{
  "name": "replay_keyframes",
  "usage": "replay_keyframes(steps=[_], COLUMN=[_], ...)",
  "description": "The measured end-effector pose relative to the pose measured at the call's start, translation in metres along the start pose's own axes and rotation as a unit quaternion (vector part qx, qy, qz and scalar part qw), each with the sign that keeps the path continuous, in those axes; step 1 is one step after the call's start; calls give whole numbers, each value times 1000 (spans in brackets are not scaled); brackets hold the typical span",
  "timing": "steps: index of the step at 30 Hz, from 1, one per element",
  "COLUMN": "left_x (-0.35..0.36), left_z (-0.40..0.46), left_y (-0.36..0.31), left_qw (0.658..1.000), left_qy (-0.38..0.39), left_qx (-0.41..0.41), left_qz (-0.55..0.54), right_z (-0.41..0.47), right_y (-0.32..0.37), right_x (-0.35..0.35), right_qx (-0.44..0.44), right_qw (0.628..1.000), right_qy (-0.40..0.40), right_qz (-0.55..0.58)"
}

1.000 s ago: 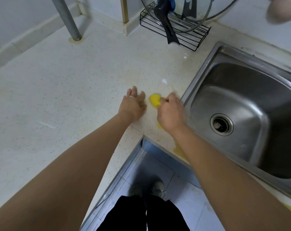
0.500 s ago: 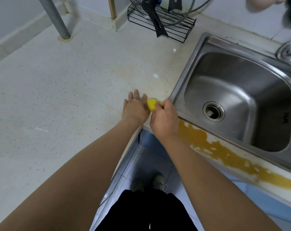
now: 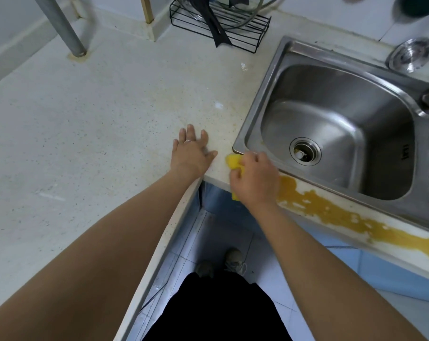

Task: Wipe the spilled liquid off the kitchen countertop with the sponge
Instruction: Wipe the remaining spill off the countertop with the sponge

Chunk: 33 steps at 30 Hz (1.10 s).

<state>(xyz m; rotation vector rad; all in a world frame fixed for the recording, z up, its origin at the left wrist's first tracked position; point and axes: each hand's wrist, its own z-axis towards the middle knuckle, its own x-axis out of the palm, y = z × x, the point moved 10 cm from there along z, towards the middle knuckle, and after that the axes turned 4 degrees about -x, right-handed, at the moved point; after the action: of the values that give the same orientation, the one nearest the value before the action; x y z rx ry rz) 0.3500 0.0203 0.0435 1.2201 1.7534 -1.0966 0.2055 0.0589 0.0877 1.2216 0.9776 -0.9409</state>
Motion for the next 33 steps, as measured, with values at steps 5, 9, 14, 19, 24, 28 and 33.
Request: replay_keyframes(steps=[5, 9, 14, 19, 24, 28, 33], left_x=[1, 1, 1, 1, 1, 2, 1], left_z=[0, 1, 1, 2, 1, 1, 2], left_y=[-2, 0, -2, -1, -2, -2, -1], left_qw=[1000, 1000, 1000, 1000, 1000, 1000, 1000], left_qy=[2, -2, 0, -5, -3, 0, -7], left_qx=[-6, -5, -1, -6, -2, -12, -7], left_qz=[3, -6, -8, -5, -3, -7, -5], right_z=[7, 10, 0, 9, 5, 12, 10], right_y=[2, 32, -39, 33, -26, 7, 15], right_x=[-3, 4, -16, 0, -9, -2, 2], right_qx=[29, -39, 106, -41, 53, 8, -61], right_qw=[999, 998, 994, 998, 998, 999, 997], right_qy=[0, 21, 4, -8, 17, 25, 42], right_qz=[38, 40, 23, 53, 28, 47, 10])
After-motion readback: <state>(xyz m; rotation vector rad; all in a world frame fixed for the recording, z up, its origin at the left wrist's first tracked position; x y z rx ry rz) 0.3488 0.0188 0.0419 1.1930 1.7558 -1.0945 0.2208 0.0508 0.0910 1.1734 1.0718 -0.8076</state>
